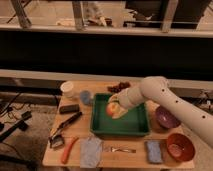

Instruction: Place apple in purple bowl

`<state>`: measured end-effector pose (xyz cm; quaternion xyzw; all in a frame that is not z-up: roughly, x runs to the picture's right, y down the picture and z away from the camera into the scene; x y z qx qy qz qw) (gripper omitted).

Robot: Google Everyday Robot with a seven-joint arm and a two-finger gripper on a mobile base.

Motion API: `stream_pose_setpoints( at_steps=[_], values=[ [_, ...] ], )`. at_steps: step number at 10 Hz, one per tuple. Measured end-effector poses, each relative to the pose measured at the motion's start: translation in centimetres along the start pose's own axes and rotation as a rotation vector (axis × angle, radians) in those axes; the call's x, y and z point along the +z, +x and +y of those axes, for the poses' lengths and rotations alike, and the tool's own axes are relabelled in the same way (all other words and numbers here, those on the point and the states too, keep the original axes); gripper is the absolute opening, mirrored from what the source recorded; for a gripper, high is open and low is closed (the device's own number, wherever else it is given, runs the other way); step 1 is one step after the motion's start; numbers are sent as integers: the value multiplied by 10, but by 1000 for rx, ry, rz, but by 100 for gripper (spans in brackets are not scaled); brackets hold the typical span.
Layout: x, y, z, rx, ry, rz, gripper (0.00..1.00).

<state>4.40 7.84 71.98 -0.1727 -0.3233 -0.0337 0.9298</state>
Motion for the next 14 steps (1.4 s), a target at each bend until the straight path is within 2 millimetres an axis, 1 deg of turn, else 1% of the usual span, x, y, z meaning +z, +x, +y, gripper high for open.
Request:
stream_pose_setpoints(
  at_steps=[4,6,8,9,11,12,14],
  values=[
    [-1,1,0,2,5,1,14],
    [-14,10,-5,33,50,16,14],
    [-39,33,-8,71,104,34,14],
    [-57,53,-8,100,139,47,14],
    [-80,79,-8,144,190,71,14],
    [-99,104,-7,199,237,96,14],
    [-120,136,-1,270,286,128,14]
  ],
)
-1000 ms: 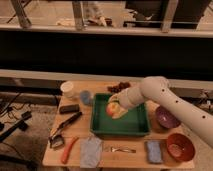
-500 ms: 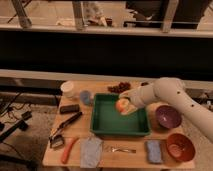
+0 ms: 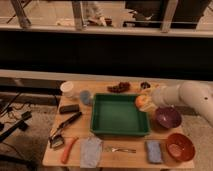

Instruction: Place apple in purple bowl

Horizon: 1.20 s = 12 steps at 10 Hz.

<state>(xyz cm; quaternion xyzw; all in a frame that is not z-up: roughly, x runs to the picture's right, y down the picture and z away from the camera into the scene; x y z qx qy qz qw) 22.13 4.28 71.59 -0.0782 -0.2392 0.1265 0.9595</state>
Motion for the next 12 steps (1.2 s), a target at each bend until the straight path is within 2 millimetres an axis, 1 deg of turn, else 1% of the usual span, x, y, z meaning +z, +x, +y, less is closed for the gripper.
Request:
stream_pose_setpoints(
  at_steps=[1,3,4,6,8,12],
  values=[
    [-6,15,-4,33,22,15,14],
    [-9,31,-8,79,50,36,14],
    [-12,42,-11,107,70,52,14],
    [-21,56,-15,135,107,80,14],
    [-27,59,-19,144,137,93,14],
    [-26,58,-18,143,135,93,14]
  ],
)
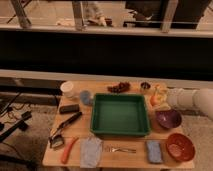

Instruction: Place apple in purple bowl

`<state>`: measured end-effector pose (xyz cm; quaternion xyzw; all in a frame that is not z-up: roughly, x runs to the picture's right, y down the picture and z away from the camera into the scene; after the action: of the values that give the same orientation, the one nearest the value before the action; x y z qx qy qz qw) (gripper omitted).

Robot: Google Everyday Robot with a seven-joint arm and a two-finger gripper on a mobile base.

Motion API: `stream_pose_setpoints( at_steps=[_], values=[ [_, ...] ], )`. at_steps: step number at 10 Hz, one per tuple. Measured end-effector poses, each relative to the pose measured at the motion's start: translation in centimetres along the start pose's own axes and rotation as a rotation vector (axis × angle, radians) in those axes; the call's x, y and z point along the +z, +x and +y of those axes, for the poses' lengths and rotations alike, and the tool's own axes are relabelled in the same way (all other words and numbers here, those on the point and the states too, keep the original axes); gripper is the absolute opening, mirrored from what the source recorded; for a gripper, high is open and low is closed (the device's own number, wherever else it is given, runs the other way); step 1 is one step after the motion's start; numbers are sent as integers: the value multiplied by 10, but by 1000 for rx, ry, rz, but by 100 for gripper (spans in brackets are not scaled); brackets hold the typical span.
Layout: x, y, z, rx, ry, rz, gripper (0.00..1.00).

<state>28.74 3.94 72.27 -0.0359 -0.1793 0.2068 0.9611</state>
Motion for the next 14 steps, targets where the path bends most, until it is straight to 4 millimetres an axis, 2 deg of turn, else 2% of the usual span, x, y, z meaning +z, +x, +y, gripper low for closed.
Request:
stream_pose_setpoints(
  at_steps=[7,10,12,14],
  values=[
    [-2,7,0,21,10,15,14],
    [-16,42,-8,90,27,46,14],
    [-28,69,-5,138,31,75,14],
    [-29,79,0,162,24,90,14]
  ],
)
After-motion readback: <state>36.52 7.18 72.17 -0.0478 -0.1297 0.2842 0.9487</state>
